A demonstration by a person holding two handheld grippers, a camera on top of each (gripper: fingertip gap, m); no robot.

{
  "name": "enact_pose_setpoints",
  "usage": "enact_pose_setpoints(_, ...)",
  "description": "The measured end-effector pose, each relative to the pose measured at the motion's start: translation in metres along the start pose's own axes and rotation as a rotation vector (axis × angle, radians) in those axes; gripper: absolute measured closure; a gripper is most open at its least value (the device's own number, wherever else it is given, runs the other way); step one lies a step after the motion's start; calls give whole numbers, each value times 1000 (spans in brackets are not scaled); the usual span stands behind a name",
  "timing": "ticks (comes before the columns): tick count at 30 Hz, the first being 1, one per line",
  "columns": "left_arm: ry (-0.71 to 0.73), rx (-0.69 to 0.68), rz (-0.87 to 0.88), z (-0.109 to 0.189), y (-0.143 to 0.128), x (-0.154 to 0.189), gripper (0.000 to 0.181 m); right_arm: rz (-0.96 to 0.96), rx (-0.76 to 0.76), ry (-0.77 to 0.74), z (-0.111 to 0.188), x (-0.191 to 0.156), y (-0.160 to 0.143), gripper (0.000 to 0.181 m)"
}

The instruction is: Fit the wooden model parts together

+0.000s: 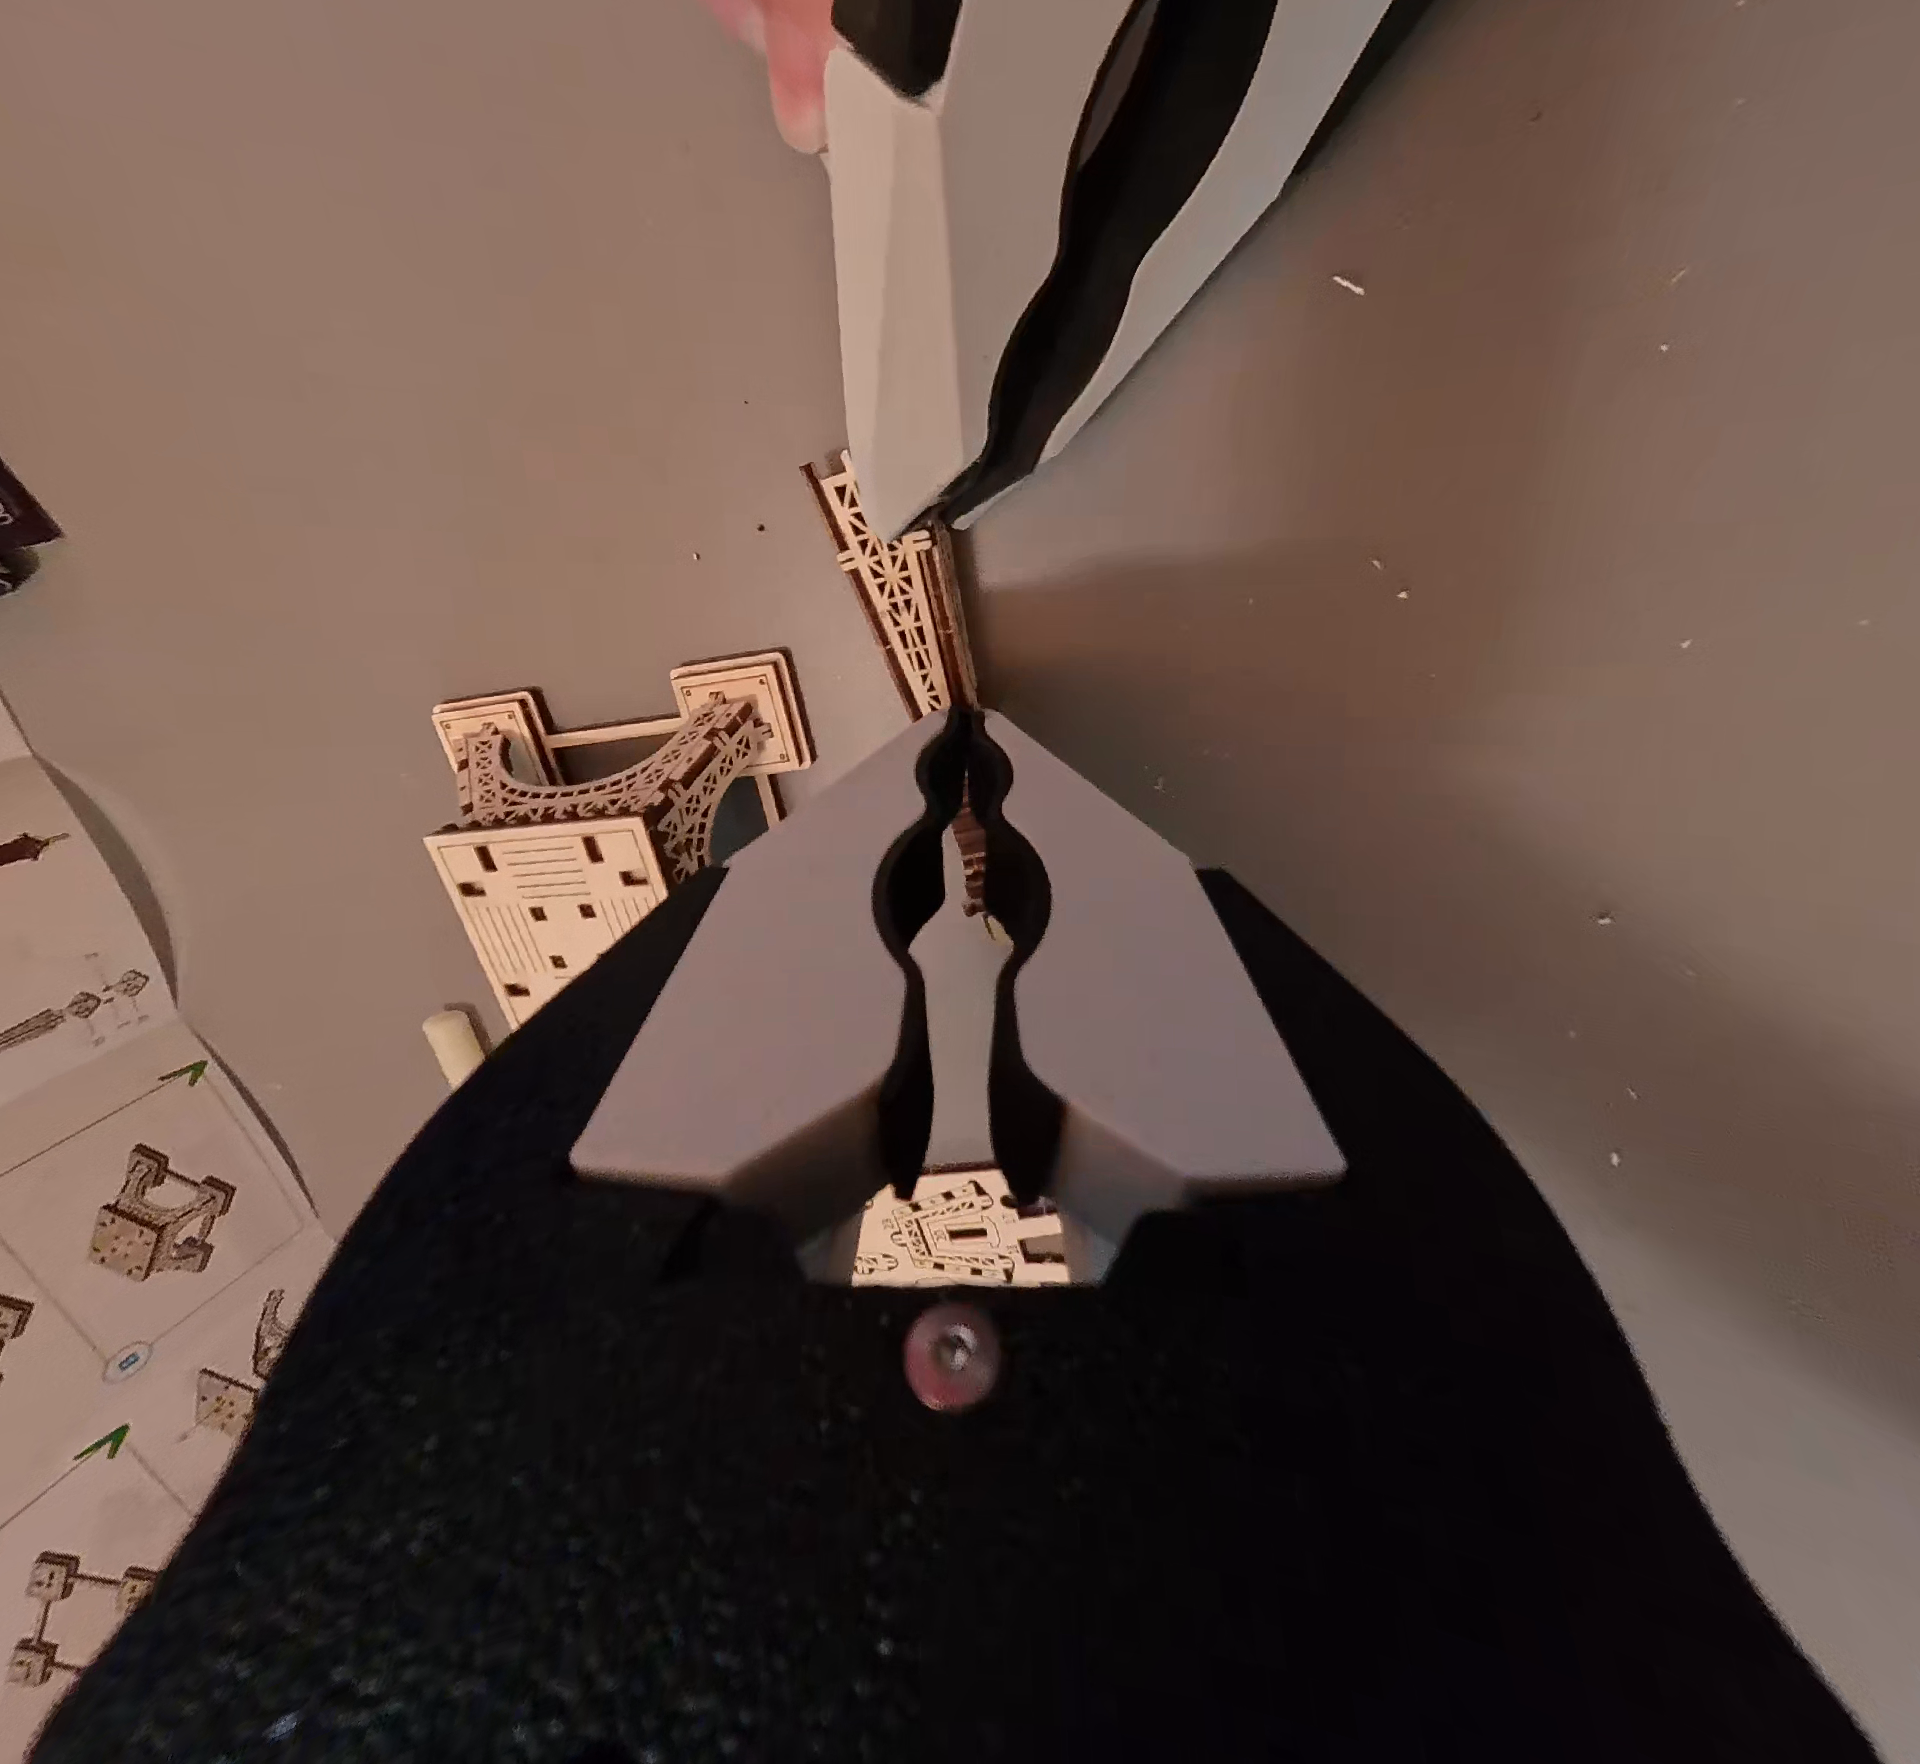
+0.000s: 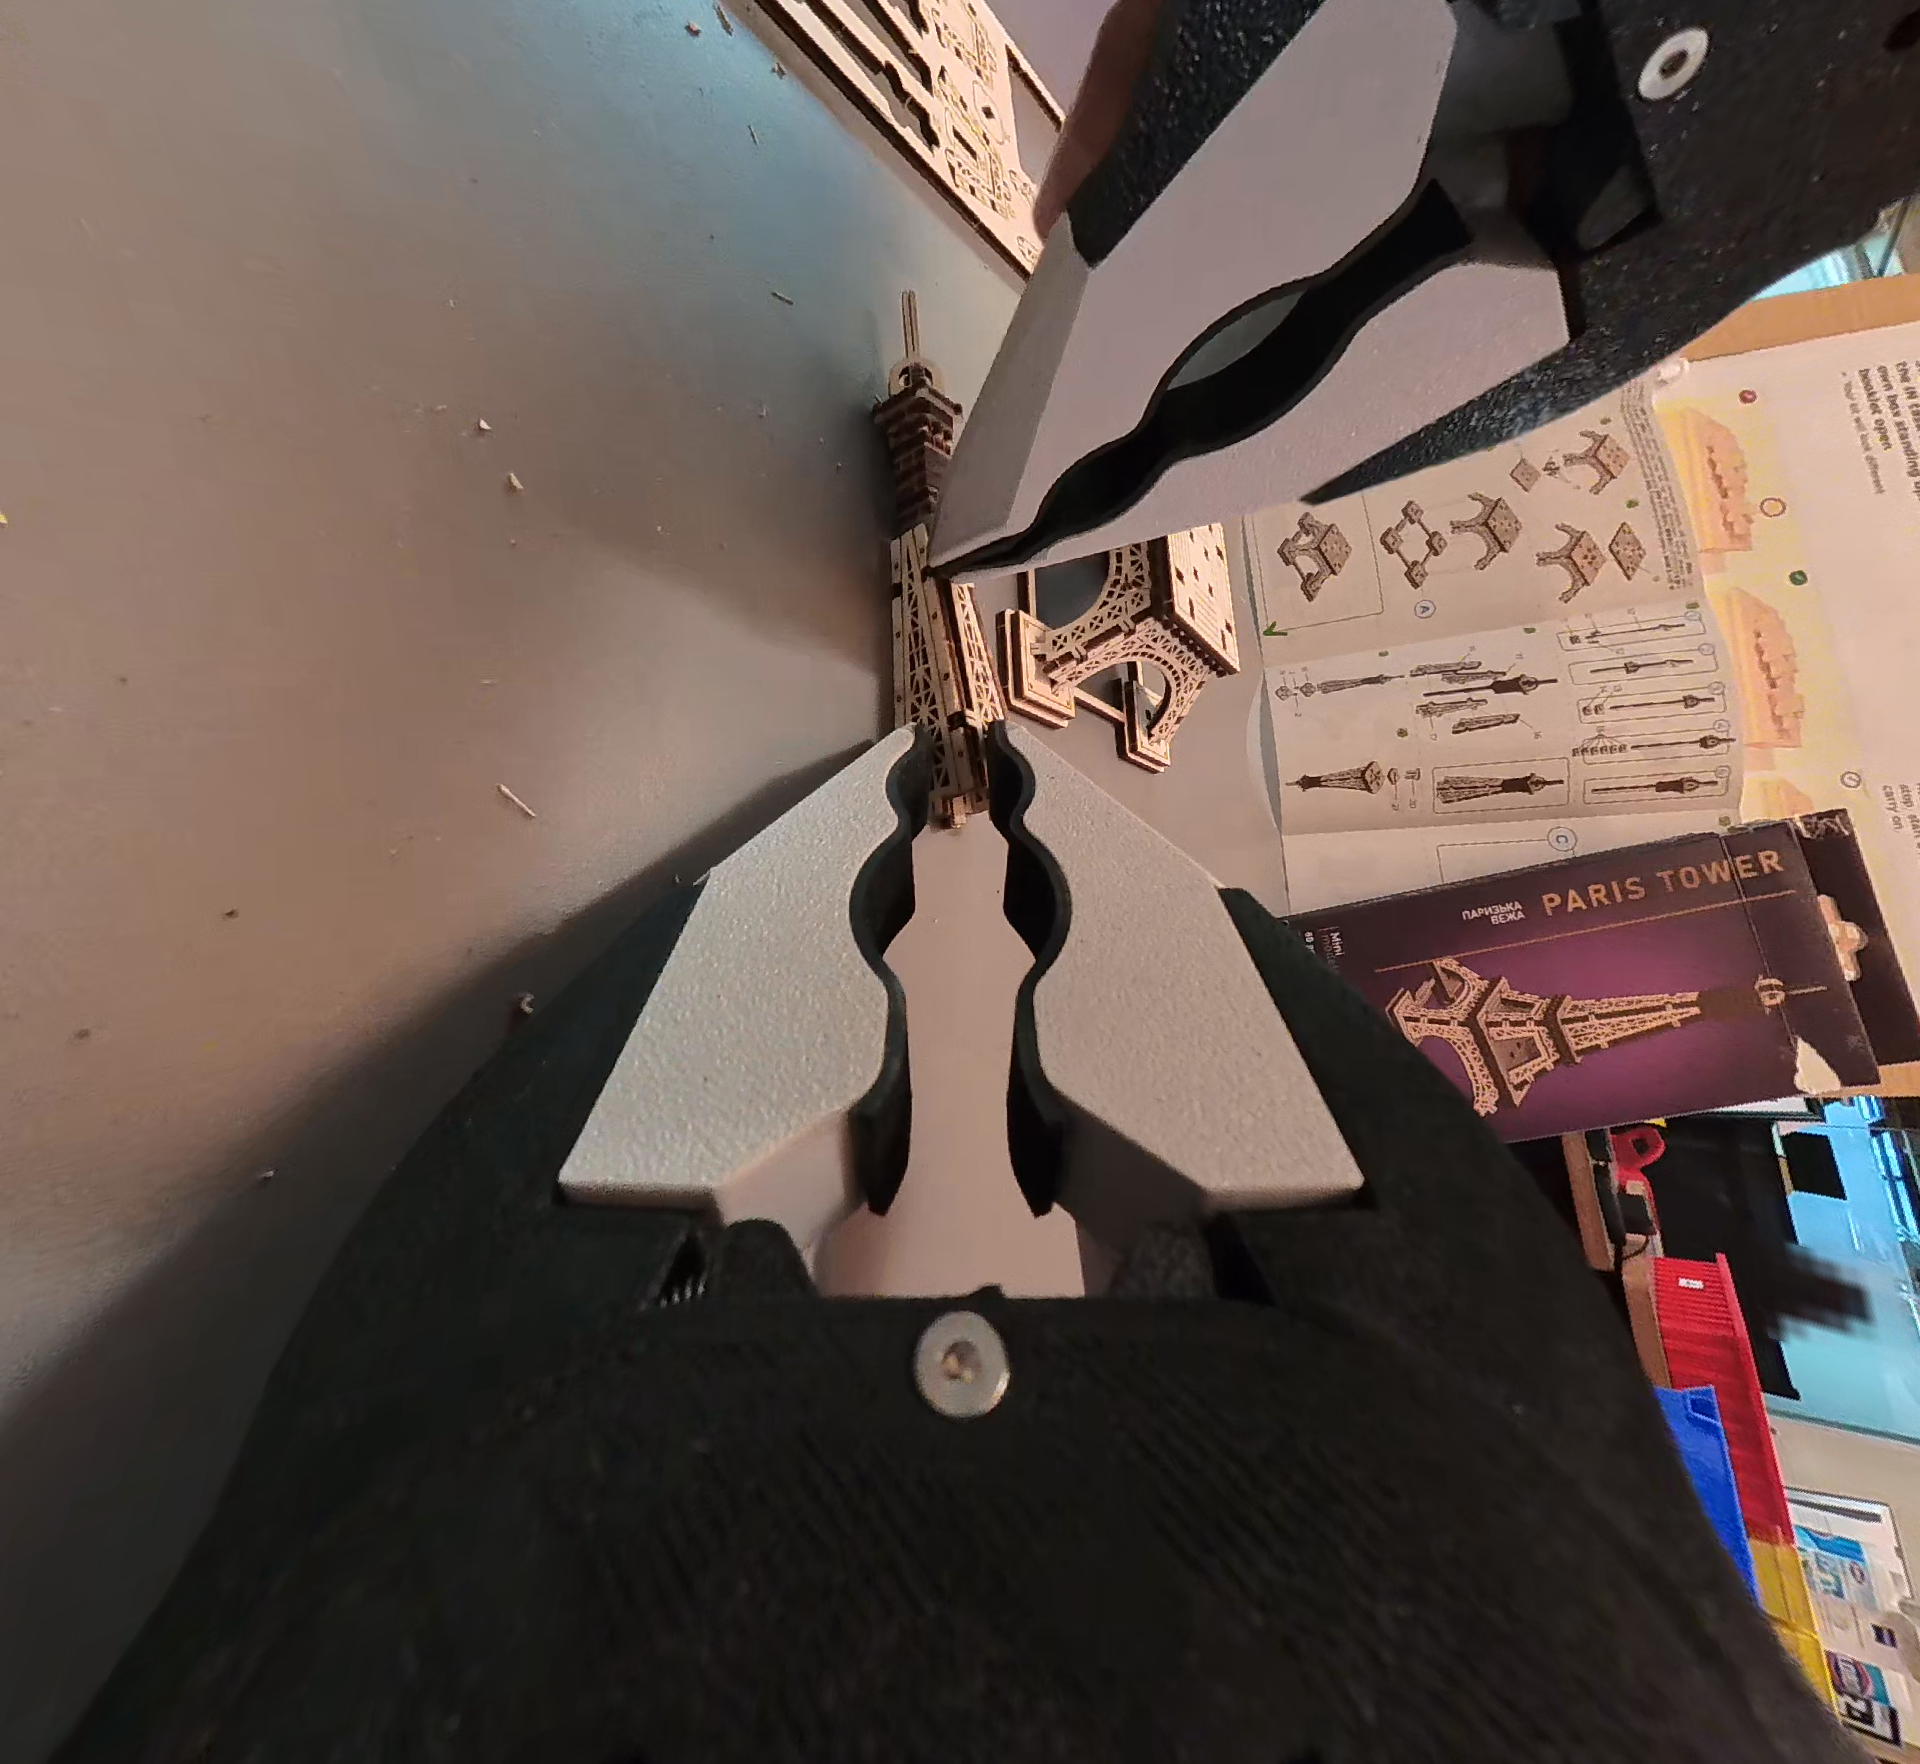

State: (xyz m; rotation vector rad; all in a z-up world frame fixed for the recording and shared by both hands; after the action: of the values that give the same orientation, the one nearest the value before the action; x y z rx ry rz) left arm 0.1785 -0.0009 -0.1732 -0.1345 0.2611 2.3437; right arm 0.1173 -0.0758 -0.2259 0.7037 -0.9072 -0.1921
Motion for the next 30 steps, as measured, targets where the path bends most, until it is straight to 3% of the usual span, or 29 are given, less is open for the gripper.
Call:
enact_pose_setpoints(13,-92,-12,28,-1,1,-8,181,-37,13,11,-4,0,-1,172)
enact_pose_setpoints(19,-19,1,28,0,0,-1,181,-34,15,1,-5,-1,-1,173)
enact_pose_setpoints(22,15,62,33,4,-7,3,181,-37,11,4,-5,0,-1,172)
enact_pose_setpoints(25,86,184,85,28,-9,0,181,-32,17,3,-5,-1,-2,172)
enact_pose_setpoints(30,60,106,57,19,-11,-3,181,-45,18,13,-5,0,-3,172)
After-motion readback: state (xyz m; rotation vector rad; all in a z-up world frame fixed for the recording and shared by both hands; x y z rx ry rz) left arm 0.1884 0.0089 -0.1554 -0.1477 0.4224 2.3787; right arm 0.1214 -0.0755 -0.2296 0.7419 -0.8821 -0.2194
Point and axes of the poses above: each gripper's, where its closed fingertips meet, z back along the fingers, y out of its top, x = y × z across the jaws, the point moved 9 cm from there along z, back along the fingers, and after that the axes turned 12 degrees about -z, right-handed, at the moved point
